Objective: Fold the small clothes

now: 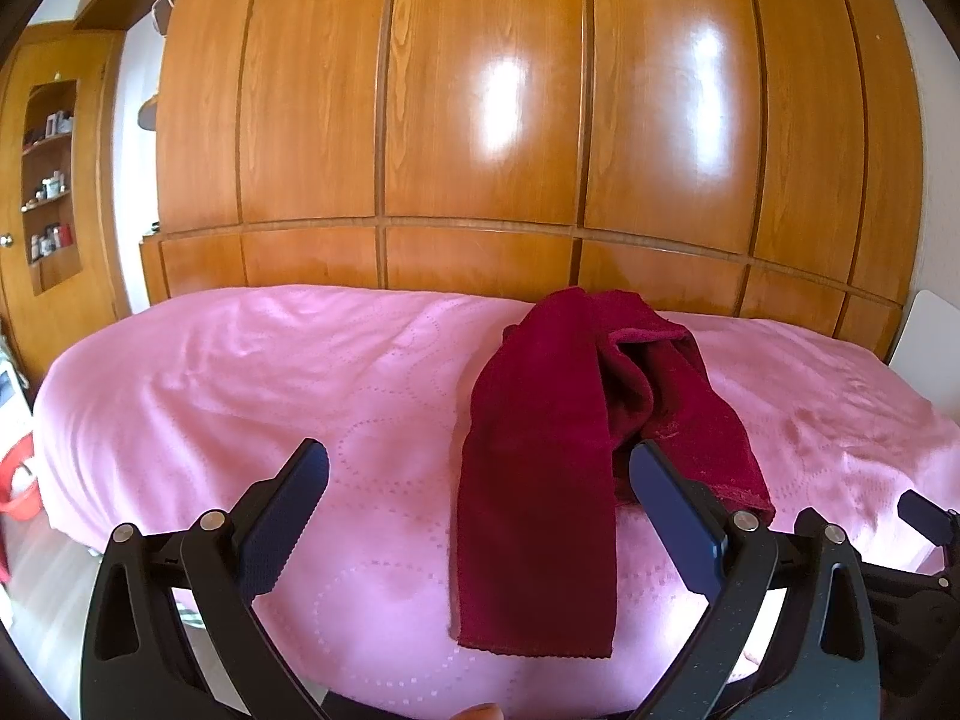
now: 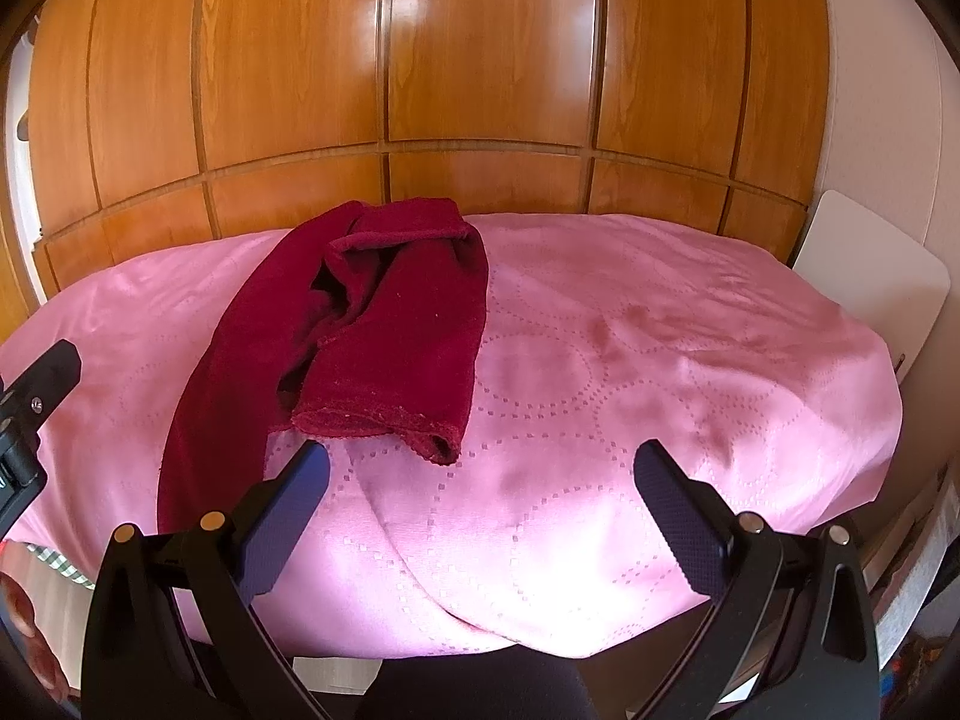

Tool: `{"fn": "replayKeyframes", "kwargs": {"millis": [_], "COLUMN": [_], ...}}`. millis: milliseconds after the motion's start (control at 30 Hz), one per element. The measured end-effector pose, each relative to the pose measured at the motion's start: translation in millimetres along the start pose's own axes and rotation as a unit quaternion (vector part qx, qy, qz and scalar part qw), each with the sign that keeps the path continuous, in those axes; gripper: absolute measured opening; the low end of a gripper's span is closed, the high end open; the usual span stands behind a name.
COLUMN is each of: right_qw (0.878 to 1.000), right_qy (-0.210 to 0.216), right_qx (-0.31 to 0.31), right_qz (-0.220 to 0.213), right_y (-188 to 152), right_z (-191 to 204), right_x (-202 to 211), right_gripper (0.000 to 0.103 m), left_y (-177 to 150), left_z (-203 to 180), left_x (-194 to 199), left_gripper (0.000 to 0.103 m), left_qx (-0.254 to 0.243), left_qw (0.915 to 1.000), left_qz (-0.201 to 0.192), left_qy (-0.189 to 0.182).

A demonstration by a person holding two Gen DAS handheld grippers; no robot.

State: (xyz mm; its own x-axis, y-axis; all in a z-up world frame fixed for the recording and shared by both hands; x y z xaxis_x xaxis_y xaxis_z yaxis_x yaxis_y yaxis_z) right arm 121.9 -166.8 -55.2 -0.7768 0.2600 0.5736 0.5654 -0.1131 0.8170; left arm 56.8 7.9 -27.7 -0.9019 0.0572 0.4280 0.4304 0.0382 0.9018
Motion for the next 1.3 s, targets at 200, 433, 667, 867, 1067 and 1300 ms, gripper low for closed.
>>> {"fn": "replayKeyframes", "kwargs": {"millis": [200,433,667,867,1067,1300], "right_qw": [1.0,1.0,1.0,1.0,1.0,0.999], "right_qy": [0.0,0.0,-0.001,-0.001,-0.001,-0.008], "right_qx": [-0.002,0.001,0.0,-0.001,-0.002,-0.01], "right_qz": [0.005,0.004,0.008,0.013,0.016,0.034], "right_y": [-0.9,-0.7,-0.8,-1.1,-2.8,-5.7], "right_z": [-0.2,0.9,1.3,0.0,-0.5,-11.1], "right_x": [-3.0,-3.3,-6.5,-9.7,-11.3,-24.2], "right_gripper": [0.101,0.101,0.101,0.101,0.101,0.101], "left_y": [-0.5,-0.1,-1.8,-2.3,-2.6,-7.8], "left_z": [-0.4,-5.3,-6.7,-4.3,-4.4,0.1], "left_x": [-2.0,0.2,-0.5,-2.5,-3.3,-10.8], "left_gripper": [0.1,0.1,0.1,0.1,0.1,0.1], "left_qx": [0.005,-0.001,-0.001,0.006,0.007,0.021], "left_qw": [1.0,1.0,0.9999,0.9999,0.9998,0.9995], "left_qz": [0.005,-0.001,-0.004,0.0,0.002,0.017], "left_qy": [0.003,-0.006,-0.014,-0.016,-0.017,-0.018]}}
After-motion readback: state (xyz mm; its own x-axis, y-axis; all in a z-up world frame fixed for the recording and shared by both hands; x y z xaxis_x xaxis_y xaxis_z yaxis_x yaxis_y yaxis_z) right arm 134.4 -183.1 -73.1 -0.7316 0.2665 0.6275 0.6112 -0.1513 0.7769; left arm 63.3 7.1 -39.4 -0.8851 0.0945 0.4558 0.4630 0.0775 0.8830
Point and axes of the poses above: each gripper's, at about its wrist camera, not at the fingertips, and x roughly against the way its jaws point, z to its left, y to its top, the point moved 6 cm from there along -x, roughly the way its jaws point, and after that the axes turned 3 degrees about -y, right-handed, at the moved point
